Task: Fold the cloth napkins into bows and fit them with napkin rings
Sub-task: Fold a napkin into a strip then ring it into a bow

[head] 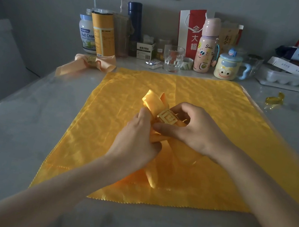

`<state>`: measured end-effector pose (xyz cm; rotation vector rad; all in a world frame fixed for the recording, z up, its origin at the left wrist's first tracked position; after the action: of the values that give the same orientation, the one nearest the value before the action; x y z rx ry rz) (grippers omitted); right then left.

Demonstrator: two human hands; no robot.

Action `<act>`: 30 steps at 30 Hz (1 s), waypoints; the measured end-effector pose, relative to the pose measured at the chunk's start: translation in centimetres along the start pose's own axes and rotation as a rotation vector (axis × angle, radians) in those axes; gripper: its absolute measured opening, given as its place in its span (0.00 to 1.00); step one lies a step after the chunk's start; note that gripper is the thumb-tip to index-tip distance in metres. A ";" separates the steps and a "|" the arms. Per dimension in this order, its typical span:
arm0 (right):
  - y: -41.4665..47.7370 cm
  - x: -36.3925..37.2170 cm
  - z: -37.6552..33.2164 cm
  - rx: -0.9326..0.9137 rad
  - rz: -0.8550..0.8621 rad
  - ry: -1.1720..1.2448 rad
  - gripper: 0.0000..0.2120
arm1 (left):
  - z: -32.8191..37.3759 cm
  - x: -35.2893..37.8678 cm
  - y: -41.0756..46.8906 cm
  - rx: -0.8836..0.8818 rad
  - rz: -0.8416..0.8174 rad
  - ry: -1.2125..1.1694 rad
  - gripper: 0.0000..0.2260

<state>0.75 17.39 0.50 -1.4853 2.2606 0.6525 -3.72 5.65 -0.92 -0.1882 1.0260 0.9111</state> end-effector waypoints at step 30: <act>0.6 -0.1 2.0 0.129 0.166 0.856 0.14 | 0.9 -1.5 -0.7 0.116 0.232 -0.005 0.06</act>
<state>0.32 18.84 -1.00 -1.7313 2.9841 -0.1556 -2.92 4.86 0.56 0.0314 1.1075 1.0571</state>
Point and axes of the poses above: each hand's wrist, its own y-axis towards the middle knuckle, its own x-axis out of the palm, z = x × y, the point moved 7 cm from there along y, towards the middle knuckle, and after that the axes turned 7 degrees about y, right-handed, at the moved point
